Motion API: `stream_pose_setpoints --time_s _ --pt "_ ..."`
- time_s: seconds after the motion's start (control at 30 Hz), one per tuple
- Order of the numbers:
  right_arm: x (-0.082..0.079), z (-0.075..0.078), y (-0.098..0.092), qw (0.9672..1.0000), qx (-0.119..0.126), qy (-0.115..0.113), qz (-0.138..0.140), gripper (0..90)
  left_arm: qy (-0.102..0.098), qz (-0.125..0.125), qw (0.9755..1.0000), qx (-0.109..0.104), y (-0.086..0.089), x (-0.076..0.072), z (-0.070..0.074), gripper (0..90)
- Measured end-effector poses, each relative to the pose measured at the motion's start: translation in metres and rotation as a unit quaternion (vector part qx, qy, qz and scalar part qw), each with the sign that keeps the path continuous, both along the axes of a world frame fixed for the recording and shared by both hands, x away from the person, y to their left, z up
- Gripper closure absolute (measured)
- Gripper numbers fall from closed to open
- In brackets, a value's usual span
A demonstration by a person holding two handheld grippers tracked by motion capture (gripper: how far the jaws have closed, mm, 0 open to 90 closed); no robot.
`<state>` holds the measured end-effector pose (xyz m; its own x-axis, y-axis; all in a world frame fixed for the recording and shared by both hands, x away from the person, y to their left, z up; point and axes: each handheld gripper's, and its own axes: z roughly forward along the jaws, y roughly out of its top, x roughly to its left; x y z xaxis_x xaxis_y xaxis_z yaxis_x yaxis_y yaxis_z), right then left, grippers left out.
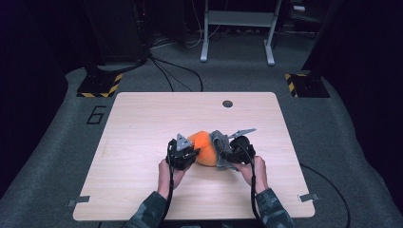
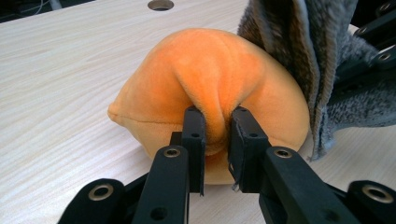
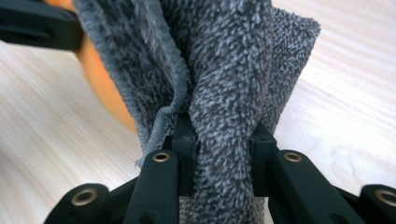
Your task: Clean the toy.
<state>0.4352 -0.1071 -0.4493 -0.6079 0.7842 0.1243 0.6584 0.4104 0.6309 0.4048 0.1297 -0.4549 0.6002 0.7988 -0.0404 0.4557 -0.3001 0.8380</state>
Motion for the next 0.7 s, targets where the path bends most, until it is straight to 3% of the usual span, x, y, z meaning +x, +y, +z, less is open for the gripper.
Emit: stream_pose_setpoints --time_s 0.27,0.47,0.6,0.7 --pt "0.01 -0.025 -0.012 0.9991 -0.006 0.034 -0.023 70.9 -0.002 -0.001 1.0 0.002 0.0 0.0 0.0 77.3" --pt "0.016 -0.035 -0.016 0.9976 -0.011 0.057 -0.037 70.9 -0.004 -0.001 1.0 0.001 -0.001 0.0 0.0 77.3" --pt "0.015 -0.024 -0.018 0.9981 -0.019 0.047 -0.036 70.9 -0.004 -0.001 1.0 0.001 -0.001 0.0 0.0 77.1" --pt "0.013 -0.009 -0.019 0.9992 -0.013 0.022 -0.031 70.9 -0.005 -0.002 1.0 0.001 -0.001 0.0 0.0 77.2"
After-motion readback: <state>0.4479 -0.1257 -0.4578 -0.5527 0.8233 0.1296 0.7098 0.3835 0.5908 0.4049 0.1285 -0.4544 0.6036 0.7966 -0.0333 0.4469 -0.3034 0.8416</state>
